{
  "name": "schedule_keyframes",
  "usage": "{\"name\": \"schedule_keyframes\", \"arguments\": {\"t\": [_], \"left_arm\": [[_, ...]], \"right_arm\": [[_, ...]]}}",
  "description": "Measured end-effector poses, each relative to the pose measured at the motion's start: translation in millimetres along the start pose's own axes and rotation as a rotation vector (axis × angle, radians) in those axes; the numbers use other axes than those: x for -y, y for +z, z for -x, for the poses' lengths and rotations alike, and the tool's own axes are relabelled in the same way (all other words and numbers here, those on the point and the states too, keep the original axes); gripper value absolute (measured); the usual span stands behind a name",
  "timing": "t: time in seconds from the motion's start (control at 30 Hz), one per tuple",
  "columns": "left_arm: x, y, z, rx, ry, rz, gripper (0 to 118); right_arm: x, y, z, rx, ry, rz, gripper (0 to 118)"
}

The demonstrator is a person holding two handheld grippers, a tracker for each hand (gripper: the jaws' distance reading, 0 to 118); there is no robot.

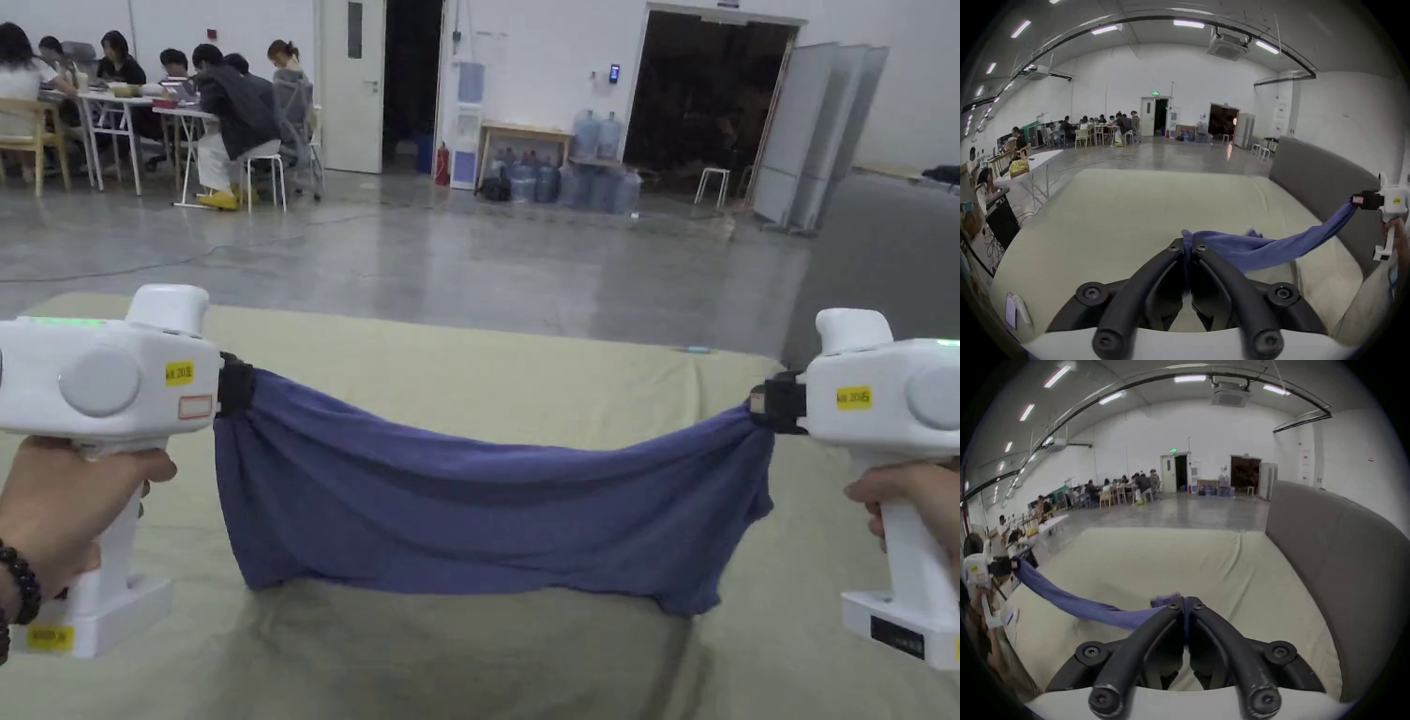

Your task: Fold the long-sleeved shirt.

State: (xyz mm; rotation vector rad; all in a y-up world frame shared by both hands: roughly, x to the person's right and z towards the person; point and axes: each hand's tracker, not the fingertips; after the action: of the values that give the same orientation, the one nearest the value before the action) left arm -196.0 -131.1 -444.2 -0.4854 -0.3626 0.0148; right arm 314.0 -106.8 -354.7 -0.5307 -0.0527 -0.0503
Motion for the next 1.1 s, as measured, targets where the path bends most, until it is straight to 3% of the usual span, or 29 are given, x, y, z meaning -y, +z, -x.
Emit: {"name": "schedule_keyframes", "arguments": {"t": [0.27,0.43,0.63,0.8,1.0,1.03,1.07,1.1], "left_arm": [[152,60,2,0.042,0.083,0.182,0],[213,103,-4,0.018,0.057,0.265,0],[259,139,-9,0.005,0.007,0.406,0],[283,141,-12,0.041,0.002,0.607,0],[294,132,-13,0.046,0.006,0.64,0],[292,131,-11,0.052,0.023,0.627,0],[289,131,-8,0.067,0.032,0.62,3],[287,134,-7,0.079,0.037,0.606,33]], "right_arm": [[163,59,7,-0.063,0.026,0.211,0],[228,91,1,-0.085,0.033,0.313,0],[277,127,-3,-0.11,0.099,0.478,0],[302,127,3,-0.118,0.217,0.638,0],[319,102,10,-0.134,0.203,0.711,1],[319,102,9,-0.113,0.195,0.708,6],[318,101,7,-0.096,0.183,0.699,24],[316,102,5,-0.068,0.156,0.678,69]]}}
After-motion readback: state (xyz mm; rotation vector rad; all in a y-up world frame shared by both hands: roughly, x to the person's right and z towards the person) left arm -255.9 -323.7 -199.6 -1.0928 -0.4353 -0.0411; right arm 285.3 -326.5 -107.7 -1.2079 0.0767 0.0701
